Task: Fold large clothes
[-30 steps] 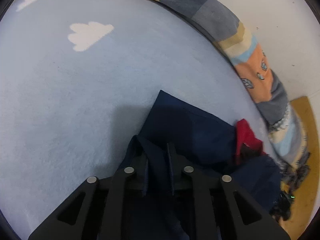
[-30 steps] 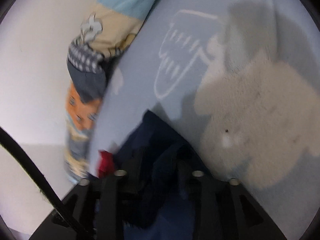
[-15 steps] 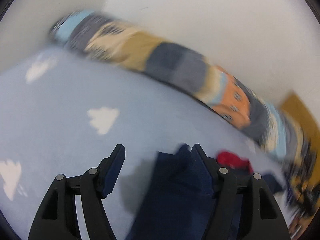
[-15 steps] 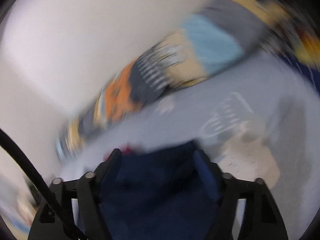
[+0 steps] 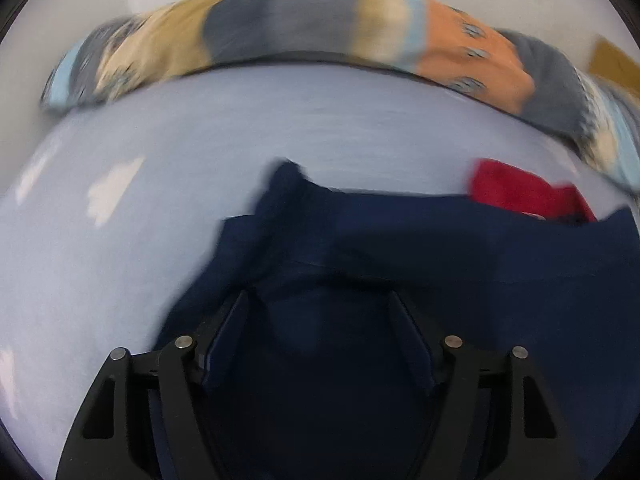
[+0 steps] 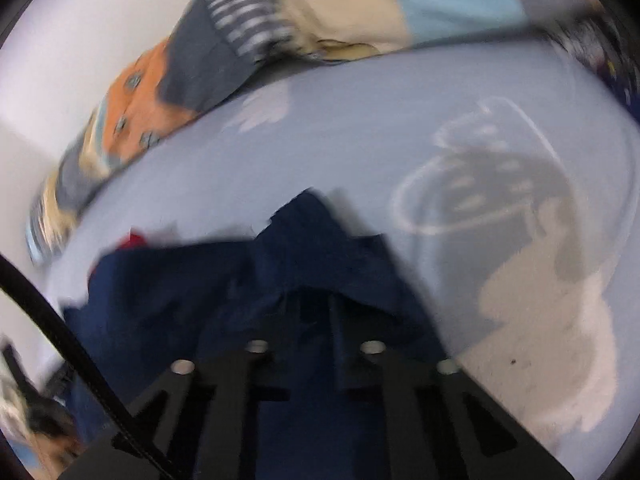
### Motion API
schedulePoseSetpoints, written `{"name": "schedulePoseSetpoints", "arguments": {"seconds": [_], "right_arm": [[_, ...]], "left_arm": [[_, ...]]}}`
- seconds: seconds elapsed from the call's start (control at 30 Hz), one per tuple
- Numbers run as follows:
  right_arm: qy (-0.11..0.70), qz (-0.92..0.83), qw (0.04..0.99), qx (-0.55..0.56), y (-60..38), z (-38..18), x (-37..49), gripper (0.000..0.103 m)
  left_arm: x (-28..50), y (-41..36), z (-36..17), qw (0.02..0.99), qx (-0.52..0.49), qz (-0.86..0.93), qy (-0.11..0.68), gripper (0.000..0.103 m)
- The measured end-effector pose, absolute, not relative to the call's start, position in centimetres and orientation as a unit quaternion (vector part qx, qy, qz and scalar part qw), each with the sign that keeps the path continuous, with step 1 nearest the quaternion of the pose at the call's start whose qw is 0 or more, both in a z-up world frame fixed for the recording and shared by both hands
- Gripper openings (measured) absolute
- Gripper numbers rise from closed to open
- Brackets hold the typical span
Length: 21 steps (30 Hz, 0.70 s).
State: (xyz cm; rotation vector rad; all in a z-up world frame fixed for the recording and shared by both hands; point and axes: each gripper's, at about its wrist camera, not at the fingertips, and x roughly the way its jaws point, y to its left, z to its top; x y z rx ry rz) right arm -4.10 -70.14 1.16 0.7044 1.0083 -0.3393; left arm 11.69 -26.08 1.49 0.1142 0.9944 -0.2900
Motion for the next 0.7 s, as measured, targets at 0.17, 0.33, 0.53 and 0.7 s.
{"name": "schedulePoseSetpoints", "arguments": {"seconds": [0.17, 0.33, 0.53, 0.7], "right_arm": [[0.431, -0.181, 0.865, 0.182, -64.4, 7.0, -3.5, 0.038], [0.403, -0.042, 0.911, 0.079, -54.5, 8.3, -1.1, 0.038], [0.504, -0.069, 0.861, 0.013, -52.1, 1.4, 3.6, 0.062], [0.469, -0.043, 0.870, 0.144, -56.8, 5.0, 0.0, 0.068]], "left_arm": [[9.8, -23.9, 5.3, 0.900, 0.011, -0.141, 0.413, 0.068], [7.6, -27.3, 7.6, 0.892, 0.020, -0.202, 0.405, 0.069], [5.5, -28.9, 7.5, 0.885, 0.034, -0.218, 0.410, 0.069], [6.3, -26.9, 6.2, 0.877, 0.062, -0.211, 0.426, 0.074]]}}
